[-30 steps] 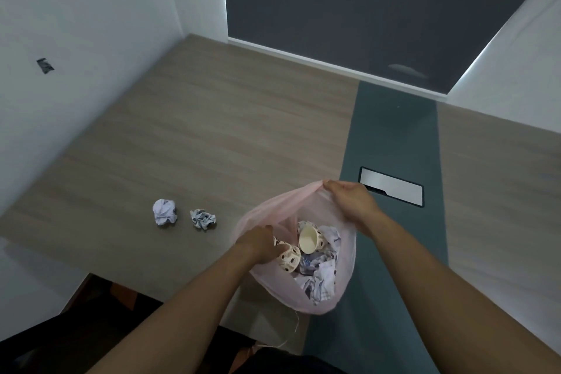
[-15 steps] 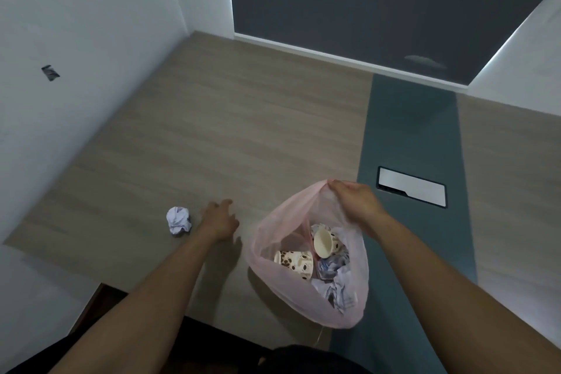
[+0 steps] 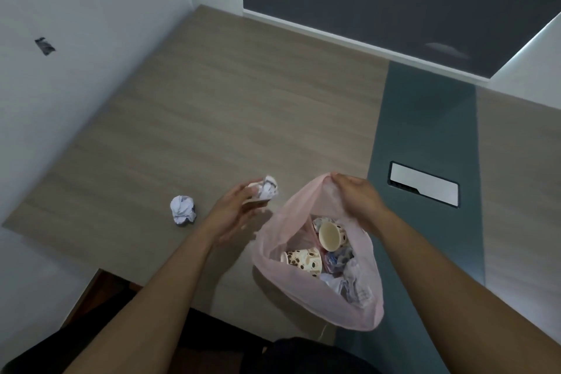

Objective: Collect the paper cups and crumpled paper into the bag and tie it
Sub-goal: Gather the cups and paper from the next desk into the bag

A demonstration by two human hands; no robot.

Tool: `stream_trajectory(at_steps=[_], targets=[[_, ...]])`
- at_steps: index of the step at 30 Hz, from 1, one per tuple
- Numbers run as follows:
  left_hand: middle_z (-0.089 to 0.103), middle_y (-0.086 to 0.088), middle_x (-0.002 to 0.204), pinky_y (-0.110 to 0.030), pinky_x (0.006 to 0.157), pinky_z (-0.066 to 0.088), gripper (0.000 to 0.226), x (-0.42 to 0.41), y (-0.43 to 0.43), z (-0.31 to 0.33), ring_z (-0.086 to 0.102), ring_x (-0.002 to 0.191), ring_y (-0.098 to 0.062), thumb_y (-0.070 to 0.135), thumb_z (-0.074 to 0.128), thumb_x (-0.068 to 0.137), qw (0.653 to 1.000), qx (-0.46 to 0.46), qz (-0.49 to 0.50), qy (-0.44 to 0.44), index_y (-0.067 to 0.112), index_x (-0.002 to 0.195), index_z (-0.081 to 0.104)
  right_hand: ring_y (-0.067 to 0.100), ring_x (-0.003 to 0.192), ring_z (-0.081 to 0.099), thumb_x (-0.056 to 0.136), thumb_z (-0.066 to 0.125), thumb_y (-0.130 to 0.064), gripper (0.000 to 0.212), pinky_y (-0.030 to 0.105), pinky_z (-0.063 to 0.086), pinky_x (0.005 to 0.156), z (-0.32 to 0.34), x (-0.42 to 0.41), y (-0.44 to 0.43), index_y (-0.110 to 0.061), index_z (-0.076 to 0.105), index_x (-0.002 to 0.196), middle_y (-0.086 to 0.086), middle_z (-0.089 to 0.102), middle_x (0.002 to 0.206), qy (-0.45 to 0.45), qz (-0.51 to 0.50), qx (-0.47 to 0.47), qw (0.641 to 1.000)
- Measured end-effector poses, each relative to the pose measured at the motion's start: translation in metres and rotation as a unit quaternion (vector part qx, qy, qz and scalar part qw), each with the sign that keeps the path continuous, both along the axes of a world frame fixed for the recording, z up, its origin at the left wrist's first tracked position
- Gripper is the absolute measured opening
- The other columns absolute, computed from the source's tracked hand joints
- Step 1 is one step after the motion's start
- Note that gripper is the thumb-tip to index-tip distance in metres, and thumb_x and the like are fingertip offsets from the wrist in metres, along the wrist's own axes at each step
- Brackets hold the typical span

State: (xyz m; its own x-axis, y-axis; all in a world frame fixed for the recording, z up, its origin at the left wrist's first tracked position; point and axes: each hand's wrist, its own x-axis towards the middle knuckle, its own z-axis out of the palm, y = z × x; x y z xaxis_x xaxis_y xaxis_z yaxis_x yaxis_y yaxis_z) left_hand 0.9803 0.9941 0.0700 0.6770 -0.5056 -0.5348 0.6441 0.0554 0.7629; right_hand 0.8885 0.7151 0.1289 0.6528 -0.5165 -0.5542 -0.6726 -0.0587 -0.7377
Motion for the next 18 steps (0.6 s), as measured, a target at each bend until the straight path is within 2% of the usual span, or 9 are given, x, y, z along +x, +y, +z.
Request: stream_trajectory(at_steps=[2,5,7,8,10,11,13,15,18], targets=[[0.074,-0.012,0.131,-0.026,0.085,0.061,0.036,0.002,-0.006,0.030,0.073,0.108,-0.022,0.020,0.068,0.103,0.987,-0.138,-0.054,0.063,0.018,0.138,0.071,0.026,0.108,0.073,0.105,0.058,-0.058,0.045,0.042,0.057,0.104,-0.001,0.005,0.002,-0.025,0.080,0.126,0.000,0.079,0.113,0.004,-0.002,0.009,1.000],[0.072,-0.016,0.133,-0.032,0.096,0.063,0.036,-0.007,-0.021,0.055,0.072,0.116,-0.029,0.009,0.065,0.103,0.959,-0.142,-0.235,0.069,0.015,0.137,0.072,0.026,0.109,0.068,0.109,0.055,-0.053,0.040,0.040,0.054,0.103,0.004,0.012,0.007,-0.026,0.076,0.129,0.001,0.073,0.117,-0.002,0.007,0.010,1.000],[0.072,-0.018,0.135,-0.038,0.102,0.061,0.034,-0.018,-0.036,0.049,0.071,0.121,-0.031,0.007,0.069,0.103,0.940,-0.071,-0.333,0.032,0.011,0.137,0.070,0.026,0.106,0.069,0.109,0.055,-0.053,0.039,0.040,0.056,0.100,0.007,0.017,0.009,-0.026,0.077,0.124,0.002,0.074,0.114,-0.002,0.005,0.016,1.000],[0.073,-0.019,0.133,-0.042,0.103,0.061,0.034,-0.024,-0.044,0.042,0.073,0.119,-0.031,0.010,0.074,0.101,0.939,-0.021,-0.343,0.011,0.009,0.135,0.071,0.024,0.095,0.070,0.108,0.056,-0.054,0.036,0.038,0.058,0.089,0.009,0.018,0.011,-0.027,0.079,0.114,0.002,0.076,0.104,0.000,0.003,0.021,1.000],[0.078,-0.015,0.122,-0.049,0.103,0.062,0.034,-0.031,-0.055,0.017,0.077,0.110,-0.026,0.018,0.084,0.095,0.949,0.091,-0.299,-0.041,0.009,0.127,0.075,0.020,0.071,0.063,0.108,0.057,-0.053,0.038,0.032,0.050,0.067,0.014,0.020,0.013,-0.023,0.080,0.101,-0.001,0.072,0.078,0.003,0.001,0.027,1.000],[0.079,-0.009,0.116,-0.049,0.101,0.063,0.033,-0.033,-0.058,0.006,0.078,0.106,-0.022,0.023,0.087,0.092,0.946,0.154,-0.273,-0.087,0.013,0.121,0.077,0.020,0.065,0.060,0.107,0.058,-0.053,0.038,0.030,0.046,0.063,0.014,0.021,0.013,-0.023,0.079,0.097,-0.004,0.069,0.069,0.004,-0.004,0.031,0.999],[0.079,0.004,0.109,-0.043,0.097,0.063,0.029,-0.035,-0.059,-0.011,0.076,0.101,-0.019,0.034,0.087,0.089,0.912,0.271,-0.244,-0.186,0.021,0.113,0.078,0.017,0.060,0.057,0.108,0.058,-0.052,0.036,0.028,0.042,0.059,0.016,0.023,0.014,-0.025,0.076,0.091,-0.012,0.065,0.058,-0.003,-0.005,0.033,0.999],[0.078,0.004,0.110,-0.032,0.088,0.056,0.027,-0.036,-0.059,-0.015,0.072,0.104,-0.021,0.035,0.083,0.090,0.886,0.331,-0.224,-0.236,0.021,0.112,0.076,0.015,0.055,0.052,0.109,0.058,-0.049,0.036,0.027,0.039,0.056,0.020,0.023,0.017,-0.025,0.075,0.090,-0.011,0.061,0.054,-0.006,0.004,0.044,0.999],[0.075,-0.003,0.126,-0.024,0.086,0.045,0.048,-0.028,-0.055,-0.013,0.070,0.118,-0.024,0.040,0.078,0.095,0.873,0.359,-0.220,-0.247,0.016,0.136,0.069,0.014,0.055,0.051,0.110,0.057,-0.049,0.036,0.028,0.039,0.057,0.020,0.025,0.018,-0.022,0.080,0.103,-0.008,0.062,0.057,-0.019,0.010,0.051,0.998]])
